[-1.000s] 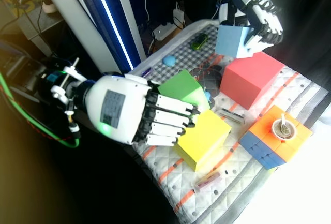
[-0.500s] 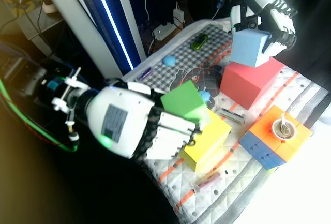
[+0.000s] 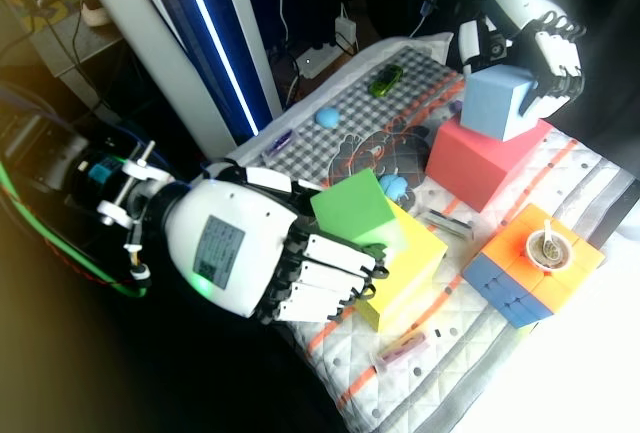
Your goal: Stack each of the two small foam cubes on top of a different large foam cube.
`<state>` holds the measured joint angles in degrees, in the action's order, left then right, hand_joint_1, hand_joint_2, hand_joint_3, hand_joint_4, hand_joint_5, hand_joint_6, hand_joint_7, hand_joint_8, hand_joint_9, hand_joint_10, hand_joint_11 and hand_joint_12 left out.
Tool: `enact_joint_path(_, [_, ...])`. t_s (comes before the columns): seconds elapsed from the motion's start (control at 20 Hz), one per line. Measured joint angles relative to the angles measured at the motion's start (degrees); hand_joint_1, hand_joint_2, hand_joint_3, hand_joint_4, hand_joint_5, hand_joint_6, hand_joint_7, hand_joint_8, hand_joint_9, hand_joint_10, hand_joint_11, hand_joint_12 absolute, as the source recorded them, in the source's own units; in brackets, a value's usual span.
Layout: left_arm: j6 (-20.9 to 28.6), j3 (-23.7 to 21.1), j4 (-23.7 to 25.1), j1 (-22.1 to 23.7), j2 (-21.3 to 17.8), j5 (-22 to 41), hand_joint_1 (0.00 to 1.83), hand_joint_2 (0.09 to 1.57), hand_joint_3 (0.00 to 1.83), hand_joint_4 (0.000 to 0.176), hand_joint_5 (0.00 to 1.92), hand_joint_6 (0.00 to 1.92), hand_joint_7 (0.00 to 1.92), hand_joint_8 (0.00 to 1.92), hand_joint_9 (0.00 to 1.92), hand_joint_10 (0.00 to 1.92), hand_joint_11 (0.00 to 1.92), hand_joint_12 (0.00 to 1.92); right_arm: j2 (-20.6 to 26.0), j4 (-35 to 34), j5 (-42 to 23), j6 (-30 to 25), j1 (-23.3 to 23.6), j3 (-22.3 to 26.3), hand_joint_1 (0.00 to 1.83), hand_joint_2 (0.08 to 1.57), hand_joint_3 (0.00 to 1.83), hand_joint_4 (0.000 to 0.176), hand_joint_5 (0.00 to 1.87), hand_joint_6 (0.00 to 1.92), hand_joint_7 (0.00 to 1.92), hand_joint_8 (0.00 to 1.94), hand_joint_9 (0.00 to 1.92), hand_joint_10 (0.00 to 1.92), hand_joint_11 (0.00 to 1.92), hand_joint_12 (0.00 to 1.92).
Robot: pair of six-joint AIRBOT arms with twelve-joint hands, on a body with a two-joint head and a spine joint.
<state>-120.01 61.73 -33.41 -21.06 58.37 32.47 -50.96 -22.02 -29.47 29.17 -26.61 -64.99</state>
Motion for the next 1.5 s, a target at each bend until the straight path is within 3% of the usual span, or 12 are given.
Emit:
enact_joint_path(0.2, [-0.1,0.4,-0.7,-0.6,0.0,0.5,1.03,1.2,0.0,0.0,0.25,0.26,0.34,0.09,0.22,0.47,0.0,1.49,-0.2,0.7,0.4,0.0,0.0,0.1,1.11,1.16,0.0,0.0,0.14,1.3,0.28,1.28,0.38,1.57,0.37,1.92])
enact_joint_path(0.25, [-0.2,0.4,-0.5,-0.6,0.0,0.6,0.98,1.19,0.0,0.0,0.22,0.08,0.18,0.0,0.09,0.22,0.0,1.17,-0.2,0.6,0.4,0.0,0.0,0.1,1.0,1.16,0.0,0.0,0.09,1.03,0.19,1.08,0.3,1.47,0.32,1.92])
enact_joint_path(0.4, [-0.2,0.3,-0.4,-0.7,0.1,0.5,0.91,1.2,0.0,0.0,0.23,0.01,0.14,0.0,0.13,0.07,0.0,1.13,-0.2,0.7,0.6,0.0,0.0,0.1,0.92,1.16,0.0,0.0,0.07,0.93,0.16,0.81,0.12,1.4,0.16,1.92])
enact_joint_path(0.55, [-0.2,0.3,-0.5,-1.0,0.1,0.5,0.91,1.2,0.0,0.0,0.24,0.0,0.09,0.0,0.04,0.01,0.0,0.61,-0.2,0.7,0.7,0.0,0.0,0.1,0.89,1.16,0.0,0.0,0.07,0.82,0.19,0.59,0.08,1.28,0.06,1.92])
enact_joint_path(0.85, [-0.2,-0.3,-0.4,-1.7,0.1,1.6,0.85,1.2,0.0,0.007,0.22,0.0,0.11,0.0,0.07,0.0,0.0,0.53,-1.6,0.7,3.6,0.0,0.0,-0.9,0.92,1.15,0.0,0.0,0.06,0.85,0.16,0.66,0.1,1.33,0.17,1.92])
enact_joint_path(0.95, [-0.2,-0.3,-0.5,-2.0,0.1,2.1,0.81,1.19,0.0,0.026,0.21,0.0,0.1,0.0,0.06,0.0,0.0,0.59,-2.3,0.8,4.2,-0.1,0.3,-1.6,0.96,1.16,0.0,0.0,0.06,0.86,0.14,0.62,0.09,1.28,0.16,1.87])
enact_joint_path(1.05, [-0.2,-0.3,-0.5,-2.1,0.1,2.2,0.82,1.17,0.0,0.057,0.08,0.0,0.01,0.0,0.0,0.0,0.0,0.08,-2.3,0.8,4.2,-0.1,0.3,-1.5,0.9,1.14,0.0,0.0,0.01,0.49,0.06,0.33,0.01,0.99,0.02,1.8])
enact_joint_path(1.1, [-0.2,-0.4,-0.5,-2.4,0.0,2.5,0.82,1.16,0.0,0.061,0.02,0.0,0.0,0.0,0.0,0.0,0.0,0.02,-2.3,0.8,4.3,-0.2,0.4,-1.5,0.77,1.11,0.0,0.008,0.0,0.15,0.01,0.11,0.0,0.63,0.0,1.67])
enact_joint_path(1.15, [-0.2,-0.8,-0.5,-2.8,0.0,2.8,0.71,1.12,0.0,0.108,0.0,0.0,0.0,0.0,0.0,0.0,0.0,0.0,-2.2,0.9,5.0,-0.1,1.1,-1.3,0.59,1.08,0.0,0.053,0.0,0.03,0.0,0.02,0.0,0.13,0.0,1.53])
enact_joint_path(1.3, [-0.3,-1.8,-0.2,-2.9,-0.8,3.2,0.57,1.06,0.0,0.166,0.0,0.0,0.0,0.0,0.0,0.0,0.0,0.0,-0.5,2.4,5.0,0.0,2.8,0.7,0.57,1.01,0.0,0.102,0.0,0.0,0.0,0.0,0.0,0.0,0.0,0.12])
enact_joint_path(1.35, [-0.3,-2.1,0.0,-2.9,-0.9,3.4,0.49,1.03,0.0,0.174,0.0,0.0,0.0,0.0,0.0,0.0,0.0,0.0,0.2,2.8,4.1,0.0,2.8,1.5,0.52,1.0,0.0,0.136,0.0,0.0,0.0,0.0,0.0,0.0,0.0,0.02])
enact_joint_path(1.5, [-0.3,-3.2,0.4,-3.2,-2.0,4.7,0.51,1.03,0.0,0.176,0.0,0.0,0.0,0.0,0.0,0.0,0.0,0.0,1.7,3.3,2.6,0.0,2.8,2.8,0.49,1.0,0.0,0.119,0.0,0.0,0.0,0.0,0.0,0.0,0.0,0.0])
